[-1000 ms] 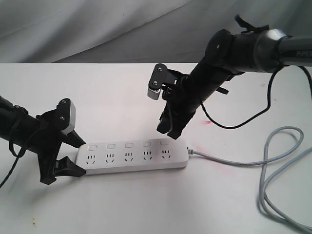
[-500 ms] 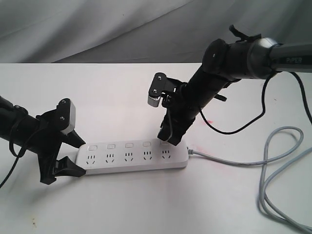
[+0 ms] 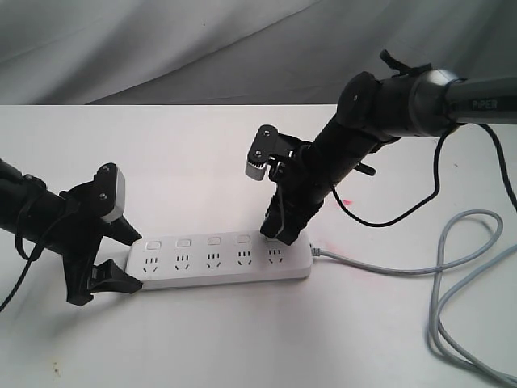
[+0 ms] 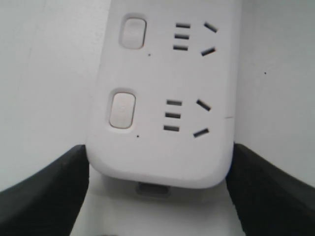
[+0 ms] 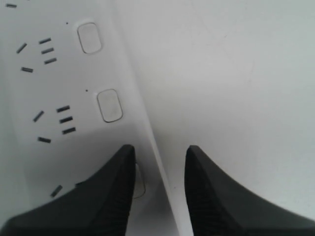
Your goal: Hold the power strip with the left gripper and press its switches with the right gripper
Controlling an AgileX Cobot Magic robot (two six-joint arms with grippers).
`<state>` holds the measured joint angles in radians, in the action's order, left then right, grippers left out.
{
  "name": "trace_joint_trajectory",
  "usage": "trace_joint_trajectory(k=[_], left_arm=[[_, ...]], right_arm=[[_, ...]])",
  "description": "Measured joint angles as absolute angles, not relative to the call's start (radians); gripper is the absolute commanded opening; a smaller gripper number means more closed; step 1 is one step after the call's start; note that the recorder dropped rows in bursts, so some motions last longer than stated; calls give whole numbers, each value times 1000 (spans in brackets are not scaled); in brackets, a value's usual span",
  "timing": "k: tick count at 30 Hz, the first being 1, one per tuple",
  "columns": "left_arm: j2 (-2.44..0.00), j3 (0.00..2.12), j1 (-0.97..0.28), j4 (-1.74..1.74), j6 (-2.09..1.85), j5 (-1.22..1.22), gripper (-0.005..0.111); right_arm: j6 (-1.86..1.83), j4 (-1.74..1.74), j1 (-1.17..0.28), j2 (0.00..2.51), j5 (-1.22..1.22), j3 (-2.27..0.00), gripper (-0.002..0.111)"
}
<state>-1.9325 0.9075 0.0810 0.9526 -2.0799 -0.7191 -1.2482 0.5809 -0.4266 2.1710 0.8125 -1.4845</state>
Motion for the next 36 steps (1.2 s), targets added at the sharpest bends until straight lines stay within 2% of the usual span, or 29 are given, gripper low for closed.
trace_joint_trajectory(k=[36], left_arm=[[-1932,908,81,953,-2080,-719,61]], right_arm=[[-1246,558,-424,2140,794,-1469,32]])
